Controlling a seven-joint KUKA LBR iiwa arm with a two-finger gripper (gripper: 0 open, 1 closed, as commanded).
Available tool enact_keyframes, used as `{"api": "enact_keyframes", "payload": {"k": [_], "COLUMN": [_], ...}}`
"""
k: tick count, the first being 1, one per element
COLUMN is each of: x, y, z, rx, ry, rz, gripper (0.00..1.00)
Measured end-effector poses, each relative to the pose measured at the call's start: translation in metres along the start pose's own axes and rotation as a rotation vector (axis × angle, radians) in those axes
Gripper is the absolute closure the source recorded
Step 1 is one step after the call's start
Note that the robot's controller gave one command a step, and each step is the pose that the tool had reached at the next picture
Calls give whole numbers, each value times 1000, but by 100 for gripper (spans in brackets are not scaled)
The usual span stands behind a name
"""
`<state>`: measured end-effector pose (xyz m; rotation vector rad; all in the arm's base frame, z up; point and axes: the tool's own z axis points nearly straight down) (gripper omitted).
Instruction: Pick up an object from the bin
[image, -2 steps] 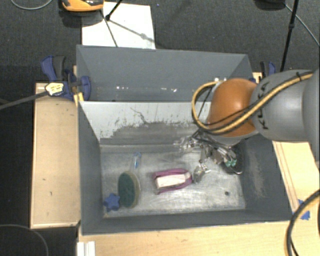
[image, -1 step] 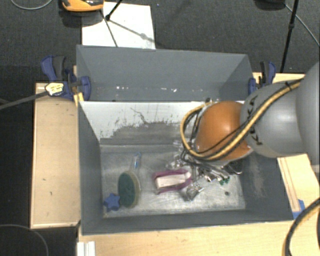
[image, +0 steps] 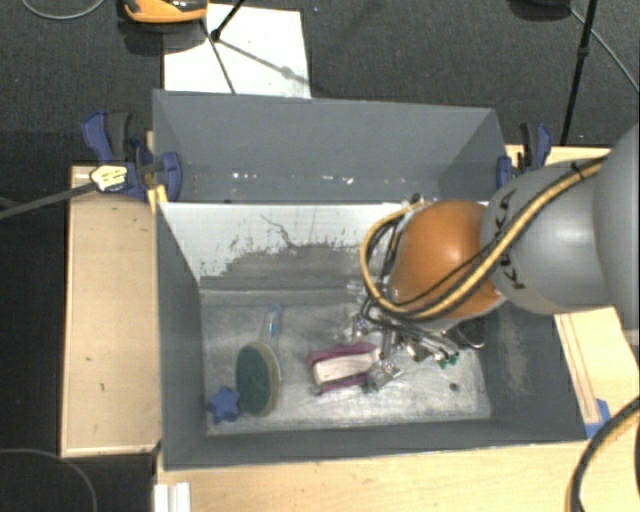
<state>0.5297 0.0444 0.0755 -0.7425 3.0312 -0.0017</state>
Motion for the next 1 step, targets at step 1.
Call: {"api": "enact_keyframes", "payload": {"k": [1], "x": [5], "y": [-6], "z": [-169], "rx": [-5], "ry": [12], "rz": [-240], "gripper": [100]}}
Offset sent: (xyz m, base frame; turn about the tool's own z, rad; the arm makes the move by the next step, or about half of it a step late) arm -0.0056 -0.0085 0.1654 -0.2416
